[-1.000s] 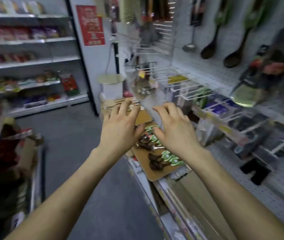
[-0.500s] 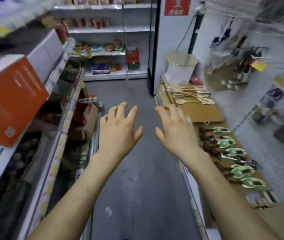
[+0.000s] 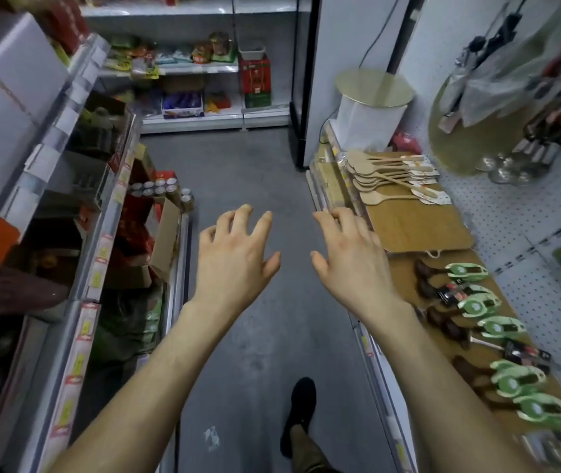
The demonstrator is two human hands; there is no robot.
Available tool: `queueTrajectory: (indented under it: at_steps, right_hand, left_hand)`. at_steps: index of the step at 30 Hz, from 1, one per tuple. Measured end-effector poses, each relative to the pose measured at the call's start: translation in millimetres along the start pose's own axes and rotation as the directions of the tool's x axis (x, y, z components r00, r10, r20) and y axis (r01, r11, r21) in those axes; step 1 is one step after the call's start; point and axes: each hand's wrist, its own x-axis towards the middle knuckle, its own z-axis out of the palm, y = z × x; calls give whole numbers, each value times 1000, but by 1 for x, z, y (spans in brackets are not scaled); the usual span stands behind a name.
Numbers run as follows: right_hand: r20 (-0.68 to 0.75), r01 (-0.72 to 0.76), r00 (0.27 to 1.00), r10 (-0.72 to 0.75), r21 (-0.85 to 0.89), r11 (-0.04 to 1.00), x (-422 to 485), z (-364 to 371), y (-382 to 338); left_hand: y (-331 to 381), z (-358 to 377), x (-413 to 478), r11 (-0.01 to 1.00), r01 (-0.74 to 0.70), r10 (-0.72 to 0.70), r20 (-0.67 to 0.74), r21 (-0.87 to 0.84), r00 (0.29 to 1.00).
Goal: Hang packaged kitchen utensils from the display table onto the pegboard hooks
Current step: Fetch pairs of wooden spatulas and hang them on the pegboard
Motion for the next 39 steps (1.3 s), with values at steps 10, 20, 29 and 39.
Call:
queueTrajectory:
  at_steps: [10, 20, 29, 39]
  right_hand:
    - [91, 51, 994, -53, 25, 998, 188, 35, 36]
    - [168, -108, 981, 100, 43, 993, 368, 115, 56]
    - [143, -513, 850, 507, 5, 859, 450, 136, 103]
    - [172, -756, 650, 740, 58, 652, 493, 171, 225]
  left_hand:
    - [-36, 40, 168, 995, 90, -93, 80, 35, 992]
    - [-104, 112, 366, 999, -46, 46, 171, -2, 984]
    - [-96, 155, 549, 901, -430, 428, 266, -55, 864]
    - [33, 225, 682, 697, -707, 711, 255, -124, 656]
